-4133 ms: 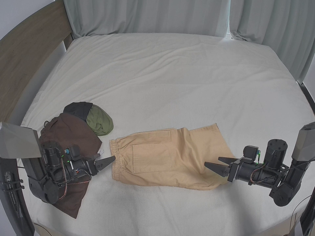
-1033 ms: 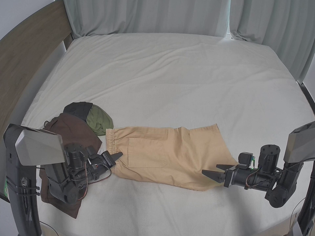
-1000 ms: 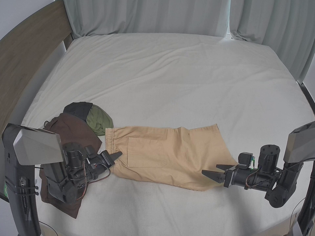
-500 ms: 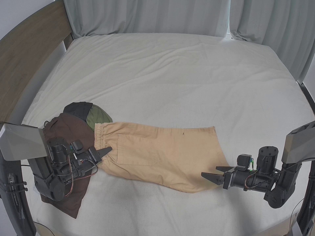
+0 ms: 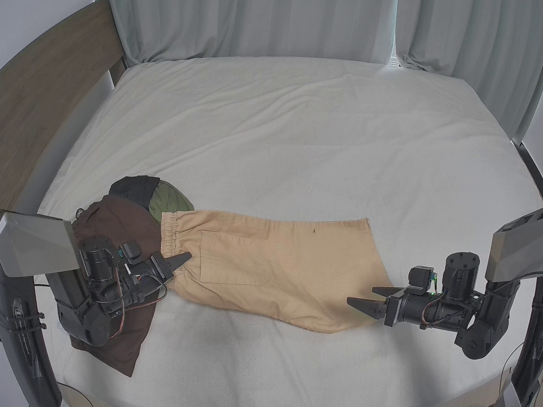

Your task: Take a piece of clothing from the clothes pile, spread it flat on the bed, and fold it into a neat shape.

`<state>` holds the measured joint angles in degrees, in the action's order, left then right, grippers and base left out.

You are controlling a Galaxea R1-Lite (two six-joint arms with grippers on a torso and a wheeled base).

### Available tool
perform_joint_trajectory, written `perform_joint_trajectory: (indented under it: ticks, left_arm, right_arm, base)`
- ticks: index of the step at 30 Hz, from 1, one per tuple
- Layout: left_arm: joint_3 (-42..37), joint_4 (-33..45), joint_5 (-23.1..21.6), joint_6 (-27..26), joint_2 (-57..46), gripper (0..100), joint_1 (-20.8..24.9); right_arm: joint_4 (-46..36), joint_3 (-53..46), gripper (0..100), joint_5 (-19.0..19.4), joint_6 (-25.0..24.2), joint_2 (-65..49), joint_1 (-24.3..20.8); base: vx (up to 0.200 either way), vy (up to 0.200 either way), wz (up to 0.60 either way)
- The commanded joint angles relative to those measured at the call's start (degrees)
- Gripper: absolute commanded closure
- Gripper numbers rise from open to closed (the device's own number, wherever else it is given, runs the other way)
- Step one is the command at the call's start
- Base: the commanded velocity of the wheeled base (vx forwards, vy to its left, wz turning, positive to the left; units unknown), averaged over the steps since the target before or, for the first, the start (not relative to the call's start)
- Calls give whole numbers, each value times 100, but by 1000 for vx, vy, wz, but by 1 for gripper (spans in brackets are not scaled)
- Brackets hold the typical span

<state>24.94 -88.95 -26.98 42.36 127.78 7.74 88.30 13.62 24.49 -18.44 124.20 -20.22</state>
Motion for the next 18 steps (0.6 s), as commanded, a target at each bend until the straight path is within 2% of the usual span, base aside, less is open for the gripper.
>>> perform_joint_trajectory:
  ticks: [1,6,9,18]
  left_arm:
    - [-24,-8,-18,9,-43,100,-36]
    - [-68,1,-80,26,-183,100,-133]
    - [-95,-8,-326,0,-219,100,-238]
    - [-130,-8,-378,9,-271,100,-431]
  right_arm:
    - [3,-8,0,3,-1,-36,1]
    - [3,-8,0,3,-1,-45,1]
    - [3,-8,0,3,-1,-54,1]
    - [3,-8,0,3,-1,-27,-8]
  base:
    - [0,0,0]
    - [0,0,0]
    - [0,0,0]
    - [0,0,0]
